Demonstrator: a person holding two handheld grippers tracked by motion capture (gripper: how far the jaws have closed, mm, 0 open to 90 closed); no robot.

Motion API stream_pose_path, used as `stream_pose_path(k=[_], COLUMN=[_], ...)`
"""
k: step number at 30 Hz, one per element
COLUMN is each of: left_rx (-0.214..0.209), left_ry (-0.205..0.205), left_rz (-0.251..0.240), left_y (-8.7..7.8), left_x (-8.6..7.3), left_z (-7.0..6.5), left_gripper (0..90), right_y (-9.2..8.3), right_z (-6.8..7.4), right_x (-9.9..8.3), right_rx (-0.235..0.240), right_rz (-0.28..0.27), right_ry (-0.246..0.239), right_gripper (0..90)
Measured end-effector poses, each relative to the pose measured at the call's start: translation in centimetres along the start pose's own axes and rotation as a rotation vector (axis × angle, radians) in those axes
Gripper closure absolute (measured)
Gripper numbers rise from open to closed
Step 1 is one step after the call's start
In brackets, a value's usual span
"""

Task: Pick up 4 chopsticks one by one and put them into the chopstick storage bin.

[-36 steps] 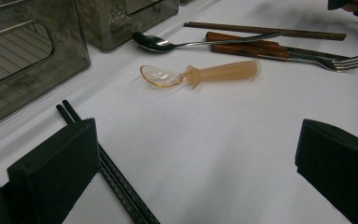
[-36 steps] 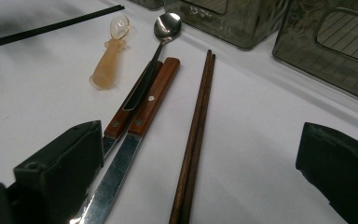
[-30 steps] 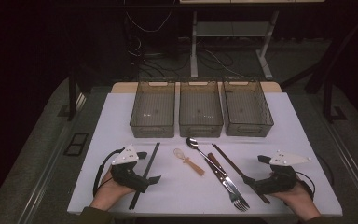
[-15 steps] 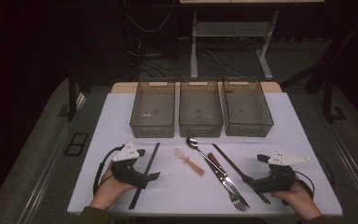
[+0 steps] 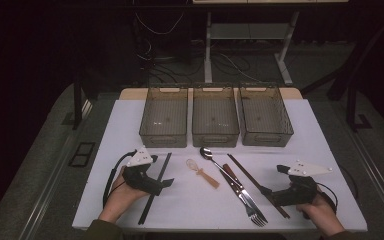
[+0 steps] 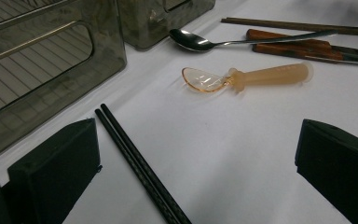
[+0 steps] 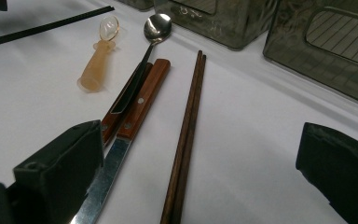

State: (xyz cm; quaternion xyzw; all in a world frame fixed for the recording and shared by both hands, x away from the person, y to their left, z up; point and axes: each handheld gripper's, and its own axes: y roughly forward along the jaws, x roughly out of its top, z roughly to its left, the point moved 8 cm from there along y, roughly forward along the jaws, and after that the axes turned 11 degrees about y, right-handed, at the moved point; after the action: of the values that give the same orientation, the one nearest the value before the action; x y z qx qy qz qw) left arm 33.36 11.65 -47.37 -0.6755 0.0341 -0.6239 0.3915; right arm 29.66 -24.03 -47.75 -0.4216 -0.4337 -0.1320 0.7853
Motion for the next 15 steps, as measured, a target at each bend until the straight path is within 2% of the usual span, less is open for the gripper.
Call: stream_pose_path(k=[9,13,15], left_rx=[0.027,0.040,0.056], left_ry=[-0.004,-0.009,-0.013], left_rz=[0.015,0.011,0.016], left_y=[0.5,0.7,0.8], left_x=[0.0,0.1,0.0], left_z=[1.1,1.7,2.0], left_gripper=[0.1,3.2,10.3], right_y=[0.2,0.2,0.2], right_z=[-0.1,-0.1,-0.1], right_x=[-0.1,-0.1,-0.1], right_rx=[-0.007,-0.008,-0.009], right_rz=[0.006,0.008,0.008], right_ry=[-0.001,-0.001,-0.002], right_gripper=[1.1,1.1,1.1])
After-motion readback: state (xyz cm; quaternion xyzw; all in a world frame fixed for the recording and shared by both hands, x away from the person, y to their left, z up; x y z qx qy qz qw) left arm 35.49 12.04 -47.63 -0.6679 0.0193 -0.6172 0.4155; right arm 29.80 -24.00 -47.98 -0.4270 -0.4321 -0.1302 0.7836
